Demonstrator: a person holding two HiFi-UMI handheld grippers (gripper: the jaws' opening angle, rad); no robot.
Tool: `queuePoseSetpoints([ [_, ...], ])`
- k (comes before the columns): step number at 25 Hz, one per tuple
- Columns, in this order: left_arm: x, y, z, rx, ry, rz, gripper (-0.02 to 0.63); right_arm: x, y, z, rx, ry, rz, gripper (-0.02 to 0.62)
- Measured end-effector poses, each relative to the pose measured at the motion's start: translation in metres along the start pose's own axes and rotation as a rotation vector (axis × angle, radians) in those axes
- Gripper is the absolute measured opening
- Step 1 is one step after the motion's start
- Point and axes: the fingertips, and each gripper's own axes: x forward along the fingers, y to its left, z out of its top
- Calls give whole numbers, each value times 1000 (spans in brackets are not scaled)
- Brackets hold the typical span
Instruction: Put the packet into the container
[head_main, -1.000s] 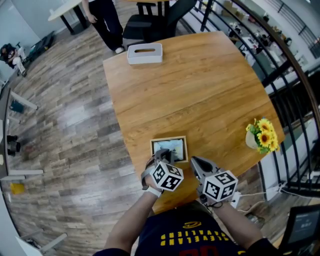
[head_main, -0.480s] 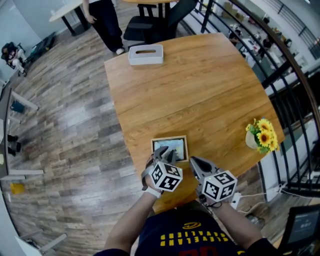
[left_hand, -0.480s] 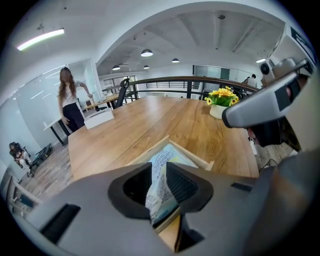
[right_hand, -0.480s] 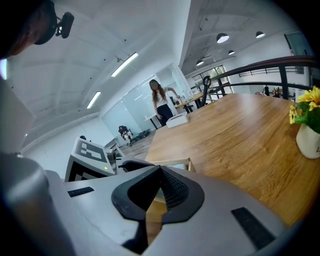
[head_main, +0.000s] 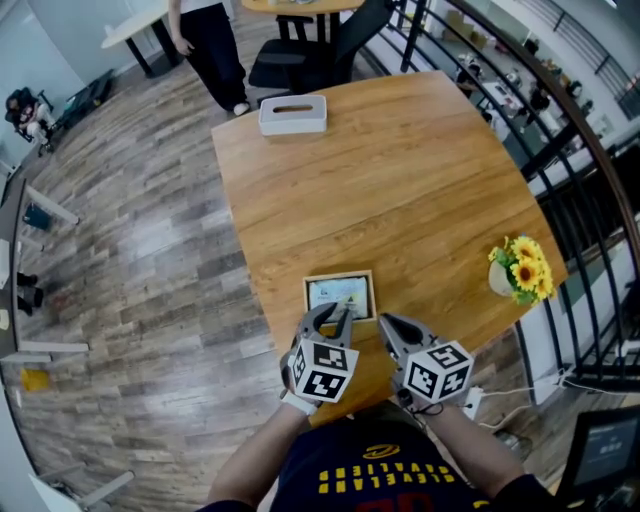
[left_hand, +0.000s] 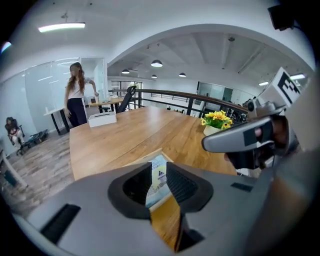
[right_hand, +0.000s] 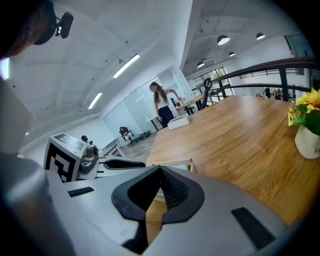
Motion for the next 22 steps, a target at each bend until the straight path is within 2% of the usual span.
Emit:
queuePoseSetpoints([
  [4,-27,-8,4,-78,-43,-39,77,-4,4,0,-3,-6,1,9],
  [10,-63,-40,9,-246,-153,-209,77,-17,15,-4,39,-13,20,10],
  [16,-92,-45,6,-283,-178,-238,77,-34,32,-2,84,-34,49,10],
  [20,-107,-34,2,-303,-182,-231,77,-43,45,4,55,-49,60,11],
  [22,-113,-35,4,-314,-194,-240,75,-51,51,7,7,-56,59,11],
])
